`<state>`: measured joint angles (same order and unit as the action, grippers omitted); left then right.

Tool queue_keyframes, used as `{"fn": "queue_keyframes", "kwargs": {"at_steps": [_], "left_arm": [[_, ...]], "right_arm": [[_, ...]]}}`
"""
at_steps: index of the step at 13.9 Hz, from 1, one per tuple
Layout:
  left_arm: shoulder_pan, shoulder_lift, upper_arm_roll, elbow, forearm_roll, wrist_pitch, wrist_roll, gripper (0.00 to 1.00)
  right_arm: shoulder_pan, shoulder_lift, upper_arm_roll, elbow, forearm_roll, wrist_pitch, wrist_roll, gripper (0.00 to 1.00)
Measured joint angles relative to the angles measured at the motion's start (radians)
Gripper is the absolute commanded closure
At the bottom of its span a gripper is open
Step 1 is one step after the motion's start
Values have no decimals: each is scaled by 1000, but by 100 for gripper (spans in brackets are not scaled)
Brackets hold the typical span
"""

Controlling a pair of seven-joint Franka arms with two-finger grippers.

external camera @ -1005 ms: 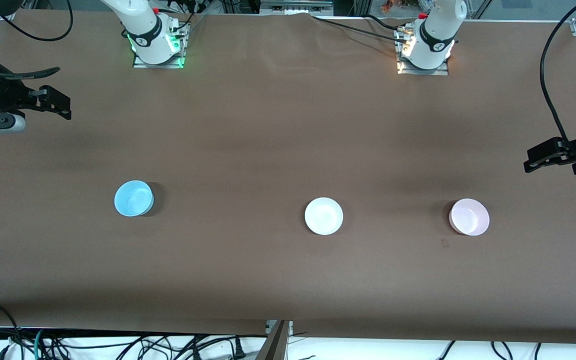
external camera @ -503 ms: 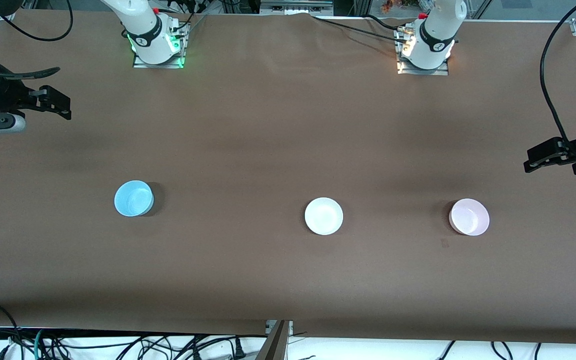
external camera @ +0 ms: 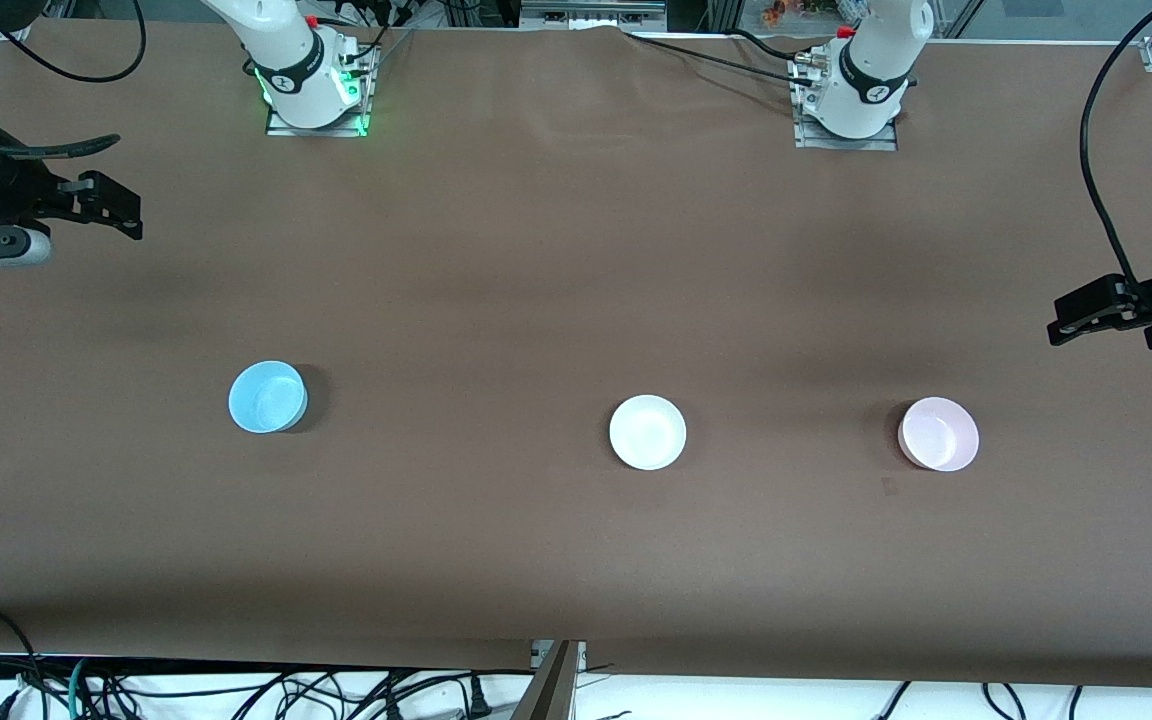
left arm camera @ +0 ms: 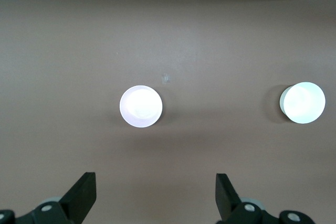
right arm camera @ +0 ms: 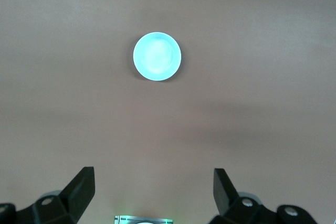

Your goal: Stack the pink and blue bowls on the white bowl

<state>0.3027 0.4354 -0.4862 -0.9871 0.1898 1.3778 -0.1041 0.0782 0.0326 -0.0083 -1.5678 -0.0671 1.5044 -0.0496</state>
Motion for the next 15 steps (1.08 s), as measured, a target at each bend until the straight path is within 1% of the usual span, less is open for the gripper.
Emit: {"fn": "queue_keyframes", "kwargs": {"at_steps": [10, 15], "left_arm": [[0, 0, 0, 0, 0, 0, 0, 0], [0, 0, 0, 0, 0, 0, 0, 0]], "right_arm": [[0, 12, 0, 0, 0, 12, 0, 0], [0, 40, 0, 0, 0, 36, 0, 0]]}}
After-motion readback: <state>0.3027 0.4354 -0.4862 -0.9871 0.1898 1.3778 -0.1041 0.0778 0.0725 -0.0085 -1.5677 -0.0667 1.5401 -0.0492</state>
